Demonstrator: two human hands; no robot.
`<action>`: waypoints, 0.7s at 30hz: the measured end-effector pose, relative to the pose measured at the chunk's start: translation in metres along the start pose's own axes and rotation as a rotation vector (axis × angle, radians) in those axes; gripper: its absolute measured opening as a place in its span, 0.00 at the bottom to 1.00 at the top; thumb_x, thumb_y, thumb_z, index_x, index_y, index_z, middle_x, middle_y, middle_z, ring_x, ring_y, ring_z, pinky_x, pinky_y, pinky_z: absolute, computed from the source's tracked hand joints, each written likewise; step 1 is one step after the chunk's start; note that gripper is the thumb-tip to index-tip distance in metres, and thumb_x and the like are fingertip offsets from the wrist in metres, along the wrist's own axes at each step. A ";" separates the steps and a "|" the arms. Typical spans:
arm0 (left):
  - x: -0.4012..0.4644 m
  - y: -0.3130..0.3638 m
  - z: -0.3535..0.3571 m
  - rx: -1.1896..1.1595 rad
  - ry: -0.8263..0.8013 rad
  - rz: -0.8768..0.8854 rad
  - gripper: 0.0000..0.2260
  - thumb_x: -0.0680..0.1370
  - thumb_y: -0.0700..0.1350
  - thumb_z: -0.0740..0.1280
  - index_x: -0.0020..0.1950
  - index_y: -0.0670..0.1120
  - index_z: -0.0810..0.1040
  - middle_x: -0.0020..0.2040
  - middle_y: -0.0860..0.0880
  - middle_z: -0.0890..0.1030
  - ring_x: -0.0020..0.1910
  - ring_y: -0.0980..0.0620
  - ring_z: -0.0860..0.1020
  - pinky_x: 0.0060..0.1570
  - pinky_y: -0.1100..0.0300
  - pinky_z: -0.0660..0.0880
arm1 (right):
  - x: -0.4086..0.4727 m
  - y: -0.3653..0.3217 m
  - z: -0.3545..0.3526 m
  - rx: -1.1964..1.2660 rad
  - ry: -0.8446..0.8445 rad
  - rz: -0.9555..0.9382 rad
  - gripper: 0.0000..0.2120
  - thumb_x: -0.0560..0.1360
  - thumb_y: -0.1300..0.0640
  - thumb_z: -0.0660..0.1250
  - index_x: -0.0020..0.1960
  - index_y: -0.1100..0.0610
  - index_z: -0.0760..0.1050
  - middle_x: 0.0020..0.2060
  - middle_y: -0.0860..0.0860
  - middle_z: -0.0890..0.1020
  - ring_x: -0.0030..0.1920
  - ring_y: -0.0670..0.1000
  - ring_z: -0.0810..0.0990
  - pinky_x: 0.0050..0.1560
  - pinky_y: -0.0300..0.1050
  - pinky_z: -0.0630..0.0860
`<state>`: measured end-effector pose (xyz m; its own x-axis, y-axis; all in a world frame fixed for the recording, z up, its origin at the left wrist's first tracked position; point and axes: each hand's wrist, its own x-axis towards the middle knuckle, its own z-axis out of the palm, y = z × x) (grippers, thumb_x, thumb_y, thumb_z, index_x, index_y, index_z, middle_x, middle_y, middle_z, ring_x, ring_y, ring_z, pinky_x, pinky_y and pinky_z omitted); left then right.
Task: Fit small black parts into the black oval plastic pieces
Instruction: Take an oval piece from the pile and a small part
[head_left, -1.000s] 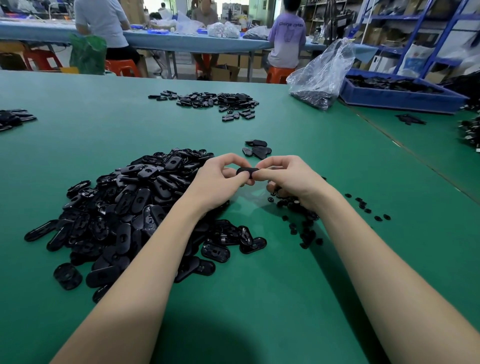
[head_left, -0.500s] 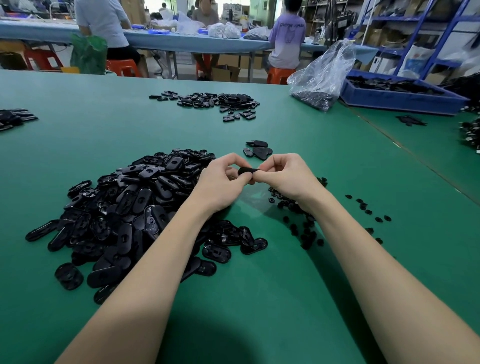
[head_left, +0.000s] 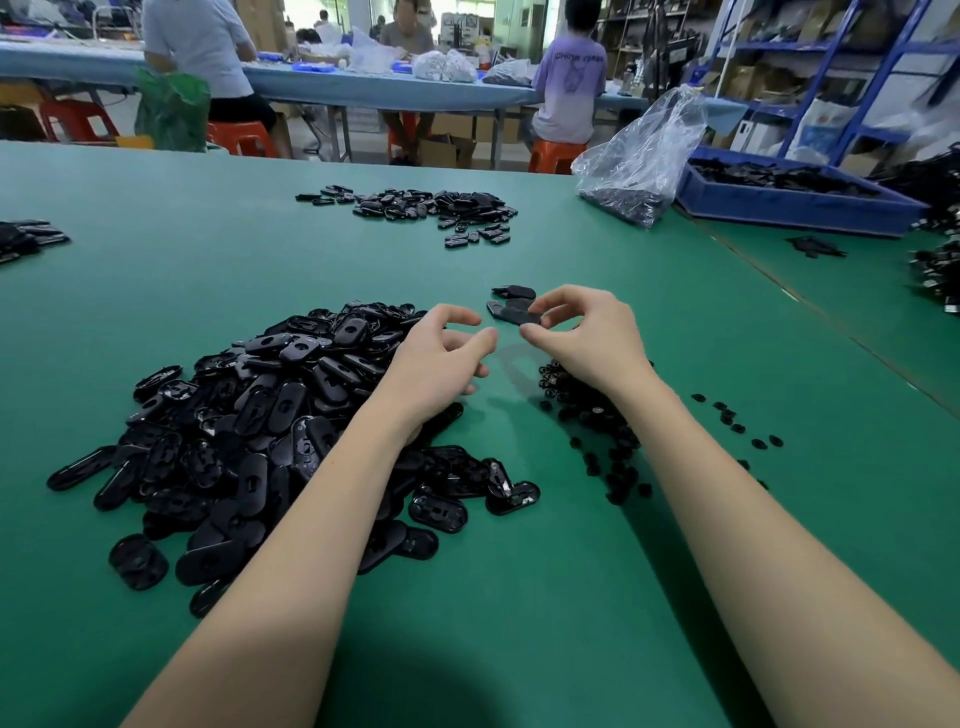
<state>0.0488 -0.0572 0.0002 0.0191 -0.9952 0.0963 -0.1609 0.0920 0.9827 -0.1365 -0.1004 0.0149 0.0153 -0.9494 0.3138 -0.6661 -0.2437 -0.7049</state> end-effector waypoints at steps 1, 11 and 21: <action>0.001 0.000 0.000 -0.003 0.005 0.000 0.07 0.80 0.51 0.68 0.56 0.54 0.76 0.50 0.51 0.85 0.42 0.58 0.84 0.39 0.62 0.78 | 0.008 0.000 0.003 -0.040 0.029 0.051 0.06 0.70 0.46 0.75 0.46 0.43 0.82 0.38 0.38 0.83 0.41 0.42 0.81 0.38 0.40 0.72; 0.004 -0.001 -0.002 0.035 0.018 0.045 0.03 0.80 0.50 0.67 0.51 0.53 0.80 0.45 0.55 0.86 0.41 0.56 0.83 0.40 0.59 0.77 | 0.074 0.007 0.042 -0.360 0.042 0.231 0.13 0.74 0.46 0.71 0.56 0.49 0.82 0.55 0.52 0.84 0.57 0.58 0.82 0.49 0.43 0.70; 0.004 0.001 0.002 0.078 0.001 0.038 0.05 0.82 0.50 0.66 0.52 0.52 0.80 0.44 0.55 0.86 0.39 0.57 0.83 0.37 0.63 0.76 | 0.010 -0.017 -0.003 -0.177 -0.296 0.072 0.05 0.73 0.46 0.71 0.43 0.46 0.82 0.37 0.43 0.86 0.40 0.45 0.83 0.51 0.45 0.81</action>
<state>0.0468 -0.0609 0.0008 0.0126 -0.9910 0.1335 -0.2375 0.1268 0.9631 -0.1272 -0.1051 0.0323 0.1623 -0.9854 0.0509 -0.7917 -0.1608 -0.5894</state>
